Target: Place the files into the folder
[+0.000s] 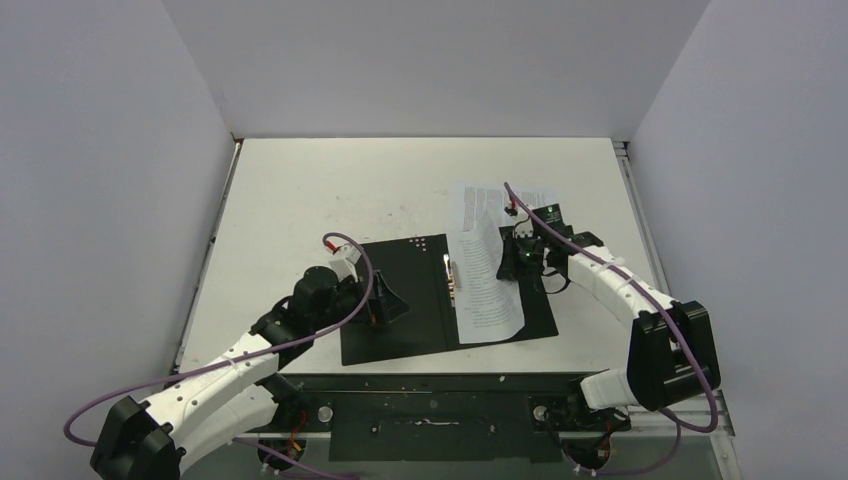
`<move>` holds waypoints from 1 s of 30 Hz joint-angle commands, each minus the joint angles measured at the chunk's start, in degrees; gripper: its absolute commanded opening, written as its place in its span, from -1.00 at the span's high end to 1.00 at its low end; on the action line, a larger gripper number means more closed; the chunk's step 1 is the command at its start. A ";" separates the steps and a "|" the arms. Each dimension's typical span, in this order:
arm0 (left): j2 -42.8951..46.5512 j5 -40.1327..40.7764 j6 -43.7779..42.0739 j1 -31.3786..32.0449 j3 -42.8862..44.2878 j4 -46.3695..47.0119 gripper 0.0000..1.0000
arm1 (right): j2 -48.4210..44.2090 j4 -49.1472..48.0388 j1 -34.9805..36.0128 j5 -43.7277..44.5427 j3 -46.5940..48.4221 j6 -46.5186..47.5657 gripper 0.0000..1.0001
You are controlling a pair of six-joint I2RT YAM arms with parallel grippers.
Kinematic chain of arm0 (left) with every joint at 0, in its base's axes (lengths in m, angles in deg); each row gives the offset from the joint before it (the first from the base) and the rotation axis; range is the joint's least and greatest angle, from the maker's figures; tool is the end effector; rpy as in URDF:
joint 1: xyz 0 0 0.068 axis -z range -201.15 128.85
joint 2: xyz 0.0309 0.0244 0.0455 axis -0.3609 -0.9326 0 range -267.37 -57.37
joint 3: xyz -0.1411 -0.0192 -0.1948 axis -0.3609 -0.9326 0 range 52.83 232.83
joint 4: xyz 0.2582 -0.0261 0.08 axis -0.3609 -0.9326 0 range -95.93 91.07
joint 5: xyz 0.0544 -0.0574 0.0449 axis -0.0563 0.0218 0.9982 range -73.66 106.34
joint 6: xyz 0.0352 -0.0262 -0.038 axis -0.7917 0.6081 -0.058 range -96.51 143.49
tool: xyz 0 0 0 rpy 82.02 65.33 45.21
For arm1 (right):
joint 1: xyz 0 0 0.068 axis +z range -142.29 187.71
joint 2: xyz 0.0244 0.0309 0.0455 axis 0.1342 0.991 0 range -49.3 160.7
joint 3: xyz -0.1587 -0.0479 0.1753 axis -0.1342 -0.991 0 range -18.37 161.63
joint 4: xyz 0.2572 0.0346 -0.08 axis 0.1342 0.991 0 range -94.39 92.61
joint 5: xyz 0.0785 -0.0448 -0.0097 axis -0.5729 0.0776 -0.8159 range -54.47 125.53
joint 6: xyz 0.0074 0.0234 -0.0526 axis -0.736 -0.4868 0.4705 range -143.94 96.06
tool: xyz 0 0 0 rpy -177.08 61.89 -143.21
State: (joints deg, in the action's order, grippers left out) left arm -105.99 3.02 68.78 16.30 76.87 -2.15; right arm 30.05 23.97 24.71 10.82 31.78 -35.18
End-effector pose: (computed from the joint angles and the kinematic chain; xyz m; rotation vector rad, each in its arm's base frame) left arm 0.1735 -0.1450 0.1817 0.0043 2.2417 -1.0876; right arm 0.2720 0.1014 0.1741 -0.2963 2.5902 0.7373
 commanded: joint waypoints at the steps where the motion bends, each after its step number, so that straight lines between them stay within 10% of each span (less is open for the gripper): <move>1: -0.04 -0.04 -1.24 0.34 0.26 0.86 -0.94 | 0.63 -0.42 0.75 1.47 3.23 1.20 0.84; 30: -0.39 0.31 -1.37 0.52 0.58 0.40 -0.95 | 1.07 -2.69 0.15 18.63 0.02 -2.22 -0.17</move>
State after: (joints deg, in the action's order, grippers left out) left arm -106.36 3.02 68.22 16.63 76.87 -2.24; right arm 31.39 24.17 25.05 24.88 32.70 -35.75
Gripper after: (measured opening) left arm 0.972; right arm 0.579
